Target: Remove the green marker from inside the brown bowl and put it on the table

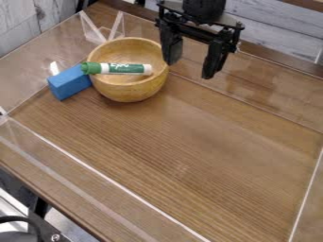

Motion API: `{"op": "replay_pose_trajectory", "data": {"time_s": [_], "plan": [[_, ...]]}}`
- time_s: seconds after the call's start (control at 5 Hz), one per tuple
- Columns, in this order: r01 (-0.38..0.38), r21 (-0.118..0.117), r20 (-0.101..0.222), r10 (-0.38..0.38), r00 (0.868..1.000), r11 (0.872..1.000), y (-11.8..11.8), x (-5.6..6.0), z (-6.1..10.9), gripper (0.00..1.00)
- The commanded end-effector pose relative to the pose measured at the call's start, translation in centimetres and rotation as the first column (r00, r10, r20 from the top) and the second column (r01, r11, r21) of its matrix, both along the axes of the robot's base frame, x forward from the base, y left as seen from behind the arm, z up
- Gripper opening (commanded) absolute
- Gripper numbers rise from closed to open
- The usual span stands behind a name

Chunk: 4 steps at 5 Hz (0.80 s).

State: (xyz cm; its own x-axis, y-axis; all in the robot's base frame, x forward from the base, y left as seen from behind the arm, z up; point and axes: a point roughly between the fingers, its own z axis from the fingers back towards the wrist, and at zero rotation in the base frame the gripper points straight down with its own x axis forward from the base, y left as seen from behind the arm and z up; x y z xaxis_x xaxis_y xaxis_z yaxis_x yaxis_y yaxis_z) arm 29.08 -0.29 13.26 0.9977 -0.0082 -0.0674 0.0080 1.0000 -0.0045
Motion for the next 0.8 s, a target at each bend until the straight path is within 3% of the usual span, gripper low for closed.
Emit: {"op": "replay_pose_trajectory", "data": {"time_s": [0.0, 0.2, 0.4, 0.6], "plan": [[0.058, 0.002, -0.015, -0.058, 0.998, 0.998, 0.6, 0.1, -0.5, 1.00], [0.197, 0.008, -0.015, -0.197, 0.980, 0.980, 2.6, 1.0, -0.7, 1.00], [0.342, 0.010, -0.015, -0.342, 0.940, 0.940, 4.3, 1.5, -0.8, 1.00], [0.427, 0.009, -0.023, -0.426, 0.904, 0.904, 5.2, 1.7, -1.2, 1.00]]}}
